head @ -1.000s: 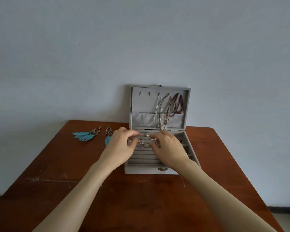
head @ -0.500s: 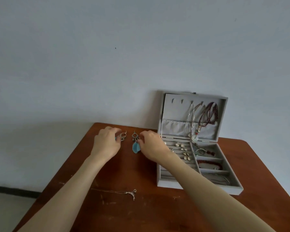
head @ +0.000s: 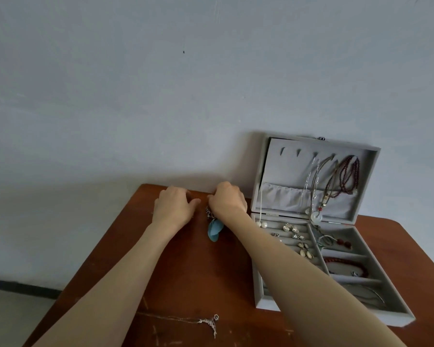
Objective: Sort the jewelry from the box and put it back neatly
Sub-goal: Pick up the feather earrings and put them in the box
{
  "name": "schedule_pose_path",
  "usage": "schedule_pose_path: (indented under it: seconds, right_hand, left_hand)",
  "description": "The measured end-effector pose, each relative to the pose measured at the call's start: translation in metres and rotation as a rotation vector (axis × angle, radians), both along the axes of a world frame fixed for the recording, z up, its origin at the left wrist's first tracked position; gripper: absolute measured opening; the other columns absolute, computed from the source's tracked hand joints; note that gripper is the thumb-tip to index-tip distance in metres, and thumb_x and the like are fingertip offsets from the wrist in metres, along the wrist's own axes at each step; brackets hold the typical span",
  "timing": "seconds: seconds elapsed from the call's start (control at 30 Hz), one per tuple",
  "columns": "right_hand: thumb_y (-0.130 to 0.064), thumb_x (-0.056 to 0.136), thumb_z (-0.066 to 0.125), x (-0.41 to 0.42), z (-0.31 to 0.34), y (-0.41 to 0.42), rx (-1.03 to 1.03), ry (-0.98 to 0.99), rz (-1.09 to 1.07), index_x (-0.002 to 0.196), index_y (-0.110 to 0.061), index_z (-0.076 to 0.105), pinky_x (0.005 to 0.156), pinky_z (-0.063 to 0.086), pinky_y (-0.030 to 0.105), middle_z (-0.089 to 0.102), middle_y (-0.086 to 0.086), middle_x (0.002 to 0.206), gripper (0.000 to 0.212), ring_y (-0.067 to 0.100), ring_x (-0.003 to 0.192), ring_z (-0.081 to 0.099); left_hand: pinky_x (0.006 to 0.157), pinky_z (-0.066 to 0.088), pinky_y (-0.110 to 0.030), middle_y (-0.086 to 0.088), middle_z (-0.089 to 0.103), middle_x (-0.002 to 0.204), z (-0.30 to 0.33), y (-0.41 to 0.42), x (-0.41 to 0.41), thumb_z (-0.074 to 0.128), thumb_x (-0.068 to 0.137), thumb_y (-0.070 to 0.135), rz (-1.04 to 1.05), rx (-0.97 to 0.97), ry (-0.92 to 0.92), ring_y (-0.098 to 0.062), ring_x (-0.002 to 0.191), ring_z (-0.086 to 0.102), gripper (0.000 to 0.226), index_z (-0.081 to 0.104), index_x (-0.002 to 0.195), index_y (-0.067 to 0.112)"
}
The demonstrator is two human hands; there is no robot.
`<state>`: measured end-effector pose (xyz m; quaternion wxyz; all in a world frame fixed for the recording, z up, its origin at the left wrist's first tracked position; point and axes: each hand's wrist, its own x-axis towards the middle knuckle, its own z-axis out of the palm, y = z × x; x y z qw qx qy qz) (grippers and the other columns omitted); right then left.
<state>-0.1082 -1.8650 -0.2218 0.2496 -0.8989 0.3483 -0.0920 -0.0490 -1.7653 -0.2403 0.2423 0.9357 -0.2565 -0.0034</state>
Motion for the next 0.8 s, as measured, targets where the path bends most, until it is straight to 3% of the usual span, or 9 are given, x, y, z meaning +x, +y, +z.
schedule_pose_path:
  seconds: [0.1,0.2,0.3,0.43,0.63,0.7,0.8]
  right_hand:
    - [-0.017,0.088,0.053,0.004,-0.005,-0.003,-0.007,-0.034,-0.022,0.101,-0.006,0.065,0.070,0.042,0.029,0.066,0.014,0.107,0.021,0.033,0.102,0.060]
    - [-0.018,0.087,0.052,0.004,-0.007,-0.004,0.022,-0.066,-0.015,0.101,-0.005,0.064,0.072,0.045,0.031,0.066,0.015,0.106,0.023,0.034,0.100,0.060]
    - [-0.019,0.088,0.050,0.000,-0.007,-0.005,0.085,-0.126,-0.003,0.101,-0.004,0.063,0.078,0.048,0.033,0.065,0.017,0.105,0.023,0.034,0.100,0.060]
    - [-0.017,0.090,0.051,-0.009,-0.001,-0.007,0.239,-0.247,-0.004,0.095,-0.004,0.063,0.079,0.050,0.032,0.067,0.015,0.100,0.018,0.031,0.096,0.062]
    - [-0.016,0.089,0.053,-0.051,0.018,-0.001,0.462,-0.426,0.026,0.078,-0.013,0.059,0.081,0.056,0.045,0.070,0.011,0.082,0.013,0.027,0.082,0.067]
    - [-0.013,0.092,0.051,-0.076,0.029,0.000,0.593,-0.505,0.053,0.078,-0.012,0.056,0.074,0.057,0.040,0.063,0.007,0.068,0.015,0.023,0.066,0.064]
    - [-0.012,0.094,0.048,-0.121,0.044,-0.001,0.630,-0.547,0.100,0.084,-0.009,0.057,0.057,0.047,0.025,0.050,0.000,0.061,0.013,0.011,0.052,0.051]
  left_hand:
    - [0.089,0.043,-0.041,-0.013,0.058,0.115,0.000,-0.008,0.001,0.058,0.087,0.034,0.004,0.041,-0.022,-0.034,0.112,0.050,0.031,0.065,0.109,0.012]
    - [0.091,0.044,-0.039,-0.015,0.058,0.117,0.000,-0.013,0.001,0.055,0.088,0.014,-0.026,-0.039,-0.006,-0.033,0.113,0.052,0.025,0.067,0.110,0.010]
    - [0.084,0.048,-0.036,-0.013,0.065,0.106,0.001,-0.015,0.000,0.053,0.087,0.003,-0.058,-0.072,-0.006,-0.028,0.102,0.060,0.021,0.071,0.096,0.008]
    - [0.072,0.048,-0.033,-0.012,0.069,0.085,0.003,-0.011,-0.003,0.059,0.087,0.010,-0.136,-0.059,0.036,-0.026,0.085,0.064,0.013,0.069,0.078,0.009]
    - [0.069,0.039,-0.018,0.003,0.062,0.083,0.032,0.008,-0.034,0.061,0.088,0.018,-0.061,-0.439,0.096,-0.011,0.080,0.056,0.009,0.068,0.090,0.014]
    - [0.065,0.042,-0.017,0.004,0.065,0.080,0.052,0.015,-0.054,0.060,0.088,0.019,-0.117,-0.540,0.176,-0.011,0.077,0.060,0.007,0.065,0.084,0.017]
    - [0.075,0.052,-0.025,-0.001,0.068,0.075,0.080,0.022,-0.089,0.062,0.086,0.016,-0.226,-0.680,0.307,-0.014,0.074,0.066,0.008,0.066,0.079,0.019]
